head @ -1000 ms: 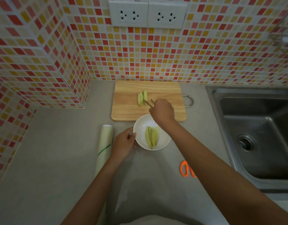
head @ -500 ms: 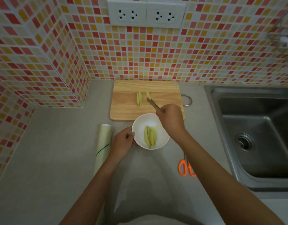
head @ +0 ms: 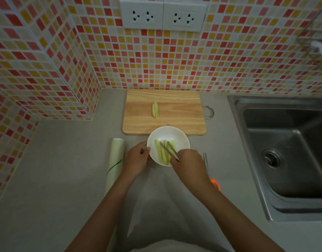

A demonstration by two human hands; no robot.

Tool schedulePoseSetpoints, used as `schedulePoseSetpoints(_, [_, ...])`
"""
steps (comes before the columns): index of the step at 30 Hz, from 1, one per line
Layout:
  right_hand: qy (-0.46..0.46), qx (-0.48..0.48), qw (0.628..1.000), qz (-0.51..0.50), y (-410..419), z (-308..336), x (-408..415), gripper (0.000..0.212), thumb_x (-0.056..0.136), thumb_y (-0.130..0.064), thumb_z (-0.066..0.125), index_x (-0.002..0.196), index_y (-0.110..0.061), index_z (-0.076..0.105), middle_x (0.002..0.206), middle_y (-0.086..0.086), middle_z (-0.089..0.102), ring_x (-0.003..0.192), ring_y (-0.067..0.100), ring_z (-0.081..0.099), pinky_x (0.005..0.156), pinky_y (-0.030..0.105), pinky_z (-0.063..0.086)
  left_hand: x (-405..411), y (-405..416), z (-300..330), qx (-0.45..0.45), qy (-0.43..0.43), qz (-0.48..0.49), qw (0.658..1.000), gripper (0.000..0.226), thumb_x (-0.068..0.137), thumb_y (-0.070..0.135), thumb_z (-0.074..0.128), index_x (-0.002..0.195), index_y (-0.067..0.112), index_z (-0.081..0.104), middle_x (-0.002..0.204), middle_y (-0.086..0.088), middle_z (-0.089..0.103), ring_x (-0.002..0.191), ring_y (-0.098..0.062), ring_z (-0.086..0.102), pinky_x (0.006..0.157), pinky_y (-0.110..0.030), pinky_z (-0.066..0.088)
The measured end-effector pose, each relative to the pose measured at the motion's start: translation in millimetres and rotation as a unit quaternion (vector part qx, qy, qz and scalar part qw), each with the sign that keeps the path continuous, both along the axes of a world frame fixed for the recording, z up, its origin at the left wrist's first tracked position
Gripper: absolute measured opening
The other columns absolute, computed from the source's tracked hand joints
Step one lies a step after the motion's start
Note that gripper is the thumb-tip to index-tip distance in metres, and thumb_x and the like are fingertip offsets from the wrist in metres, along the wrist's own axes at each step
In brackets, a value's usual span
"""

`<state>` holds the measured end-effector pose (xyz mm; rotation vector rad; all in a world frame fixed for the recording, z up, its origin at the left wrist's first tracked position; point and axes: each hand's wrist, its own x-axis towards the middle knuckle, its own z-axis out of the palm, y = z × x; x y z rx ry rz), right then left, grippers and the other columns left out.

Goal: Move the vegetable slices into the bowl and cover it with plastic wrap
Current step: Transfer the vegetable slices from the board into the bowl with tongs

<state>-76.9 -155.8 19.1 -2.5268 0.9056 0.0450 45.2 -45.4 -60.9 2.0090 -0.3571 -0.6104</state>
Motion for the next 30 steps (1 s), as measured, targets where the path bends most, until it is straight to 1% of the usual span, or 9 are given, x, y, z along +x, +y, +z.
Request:
schedulePoseSetpoints(2, [-0.049,0.023,0.998,-0.026,-13,14,15,0.039,0.086,-0.024,0.056,0.051,-0.012,0.041,0.052,0.005,0.048,0.055,0.026,0.05,0.049,0.026,0.026,0,-1,-1,0.002,0.003,0.001,1.0,0.033,0.095,0.012,0.05,0.127,0.013,0.06,0.079,-0.011,0.069,0.074,-0.028,0.066,0.086,-0.048,0.055])
schedulePoseSetpoints(5, [-0.095,0.056,0.993,-0.052,-37,24,51,0.045,0.084,-0.018,0.057,0.047,-0.017,0.032,0.046,-0.003,0.034,0.043,0.012,0.033,0.042,0.026,0.017,0,0,-3,0.003,0.006,-0.002,1.0,0.033,0.095,0.012,0.049,0.127,0.013,0.06,0.073,-0.009,0.067,0.067,-0.024,0.063,0.081,-0.043,0.055])
schedulePoseSetpoints(9, [-0.085,0.044,0.995,-0.032,-54,14,103,0.04,0.084,-0.012,0.058,0.051,-0.013,0.035,0.051,-0.002,0.037,0.05,0.018,0.041,0.041,0.026,0.019,1,2,-3,0.002,0.006,-0.004,1.0,0.032,0.095,0.012,0.049,0.124,0.017,0.062,0.064,-0.002,0.065,0.058,-0.017,0.06,0.069,-0.034,0.048])
schedulePoseSetpoints(13, [-0.033,0.001,0.999,0.005,-53,-4,134,0.035,0.083,-0.006,0.058,0.055,-0.014,0.038,0.056,-0.002,0.04,0.063,0.023,0.05,0.047,0.025,0.03,1,2,-4,0.001,0.012,-0.002,1.0,0.032,0.095,0.012,0.049,0.124,0.019,0.062,0.062,0.001,0.064,0.055,-0.015,0.06,0.069,-0.034,0.049])
schedulePoseSetpoints(17, [-0.006,-0.004,1.0,0.003,-53,-10,142,0.016,0.081,0.0,0.055,0.069,-0.009,0.053,0.07,0.004,0.054,0.067,0.025,0.052,0.056,0.028,0.037,2,1,-5,0.001,0.011,-0.004,1.0,0.032,0.095,0.012,0.049,0.124,0.018,0.061,0.06,0.0,0.063,0.054,-0.014,0.06,0.068,-0.032,0.048])
schedulePoseSetpoints(23, [0.013,-0.025,1.0,0.005,-49,-13,141,0.036,0.082,0.003,0.054,0.055,-0.013,0.037,0.066,0.005,0.051,0.073,0.028,0.06,0.058,0.028,0.038,2,1,-5,0.001,0.014,-0.004,1.0,0.031,0.096,0.013,0.049,0.124,0.018,0.061,0.062,-0.002,0.063,0.056,-0.017,0.06,0.071,-0.036,0.05])
schedulePoseSetpoints(26, [0.01,-0.032,0.999,0.024,-43,-14,143,0.014,0.084,0.005,0.051,0.075,-0.003,0.059,0.086,0.013,0.067,0.084,0.032,0.065,0.06,0.03,0.04,2,1,-5,0.004,0.013,-0.007,1.0,0.031,0.096,0.014,0.048,0.123,0.019,0.061,0.063,-0.003,0.063,0.059,-0.02,0.061,0.075,-0.039,0.051])
schedulePoseSetpoints(28, [-0.001,-0.029,0.999,0.017,-41,-14,145,0.017,0.085,0.005,0.049,0.091,0.001,0.065,0.093,0.016,0.069,0.086,0.033,0.066,0.061,0.03,0.04,2,1,-5,0.005,0.011,-0.008,1.0,0.031,0.095,0.013,0.048,0.122,0.019,0.062,0.063,-0.002,0.063,0.06,-0.021,0.061,0.075,-0.04,0.051])
schedulePoseSetpoints(30, [-0.008,-0.013,1.0,0.006,-43,-14,145,0.017,0.086,0.004,0.049,0.088,0.001,0.065,0.09,0.016,0.068,0.084,0.033,0.065,0.06,0.031,0.041,3,1,-4,0.001,0.012,-0.006,1.0,0.031,0.096,0.013,0.048,0.123,0.018,0.062,0.063,-0.002,0.063,0.06,-0.021,0.061,0.075,-0.039,0.051])
